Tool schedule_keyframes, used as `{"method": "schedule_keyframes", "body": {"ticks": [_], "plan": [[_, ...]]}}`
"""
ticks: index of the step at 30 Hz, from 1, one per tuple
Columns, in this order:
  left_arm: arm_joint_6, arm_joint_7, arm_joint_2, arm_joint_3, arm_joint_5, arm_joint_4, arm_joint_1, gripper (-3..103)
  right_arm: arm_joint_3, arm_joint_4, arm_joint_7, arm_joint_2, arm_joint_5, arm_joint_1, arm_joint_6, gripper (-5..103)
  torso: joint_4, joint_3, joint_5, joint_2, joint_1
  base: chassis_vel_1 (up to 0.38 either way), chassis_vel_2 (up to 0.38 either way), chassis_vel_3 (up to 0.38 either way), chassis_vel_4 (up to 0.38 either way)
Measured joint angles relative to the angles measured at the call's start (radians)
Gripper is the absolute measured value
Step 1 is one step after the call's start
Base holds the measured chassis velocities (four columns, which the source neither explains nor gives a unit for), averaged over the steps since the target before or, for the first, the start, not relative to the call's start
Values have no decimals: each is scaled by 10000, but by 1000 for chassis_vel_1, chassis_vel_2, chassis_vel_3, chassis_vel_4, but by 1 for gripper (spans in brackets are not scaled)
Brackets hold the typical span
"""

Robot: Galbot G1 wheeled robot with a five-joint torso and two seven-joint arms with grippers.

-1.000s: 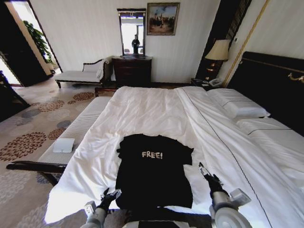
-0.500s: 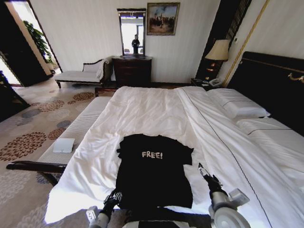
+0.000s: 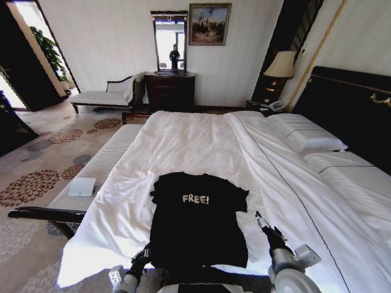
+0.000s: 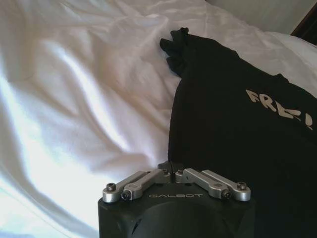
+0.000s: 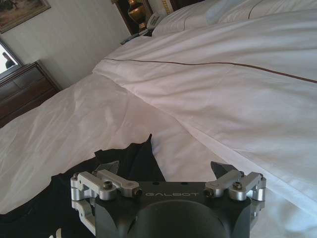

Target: Fold the clothes on the bed.

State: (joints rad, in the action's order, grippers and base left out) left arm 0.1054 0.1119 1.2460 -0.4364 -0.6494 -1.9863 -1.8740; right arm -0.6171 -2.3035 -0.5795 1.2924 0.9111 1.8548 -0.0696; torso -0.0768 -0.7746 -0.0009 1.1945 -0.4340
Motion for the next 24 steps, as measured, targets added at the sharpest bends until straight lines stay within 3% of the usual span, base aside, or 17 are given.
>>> {"method": "schedule_keyframes", "body": {"ticks": [10,24], "plan": [[639,605,-644,-546,216,-280,-101,0,3,165,3,-6,-22,-87,4,100,-2,0,0,0,0,0,0,0,0],[453,662,-563,-409,597,-201,-20,0,10,366,3,-3,-32,-205,6,100,1,0,2,0,0,0,0,0,0]]}}
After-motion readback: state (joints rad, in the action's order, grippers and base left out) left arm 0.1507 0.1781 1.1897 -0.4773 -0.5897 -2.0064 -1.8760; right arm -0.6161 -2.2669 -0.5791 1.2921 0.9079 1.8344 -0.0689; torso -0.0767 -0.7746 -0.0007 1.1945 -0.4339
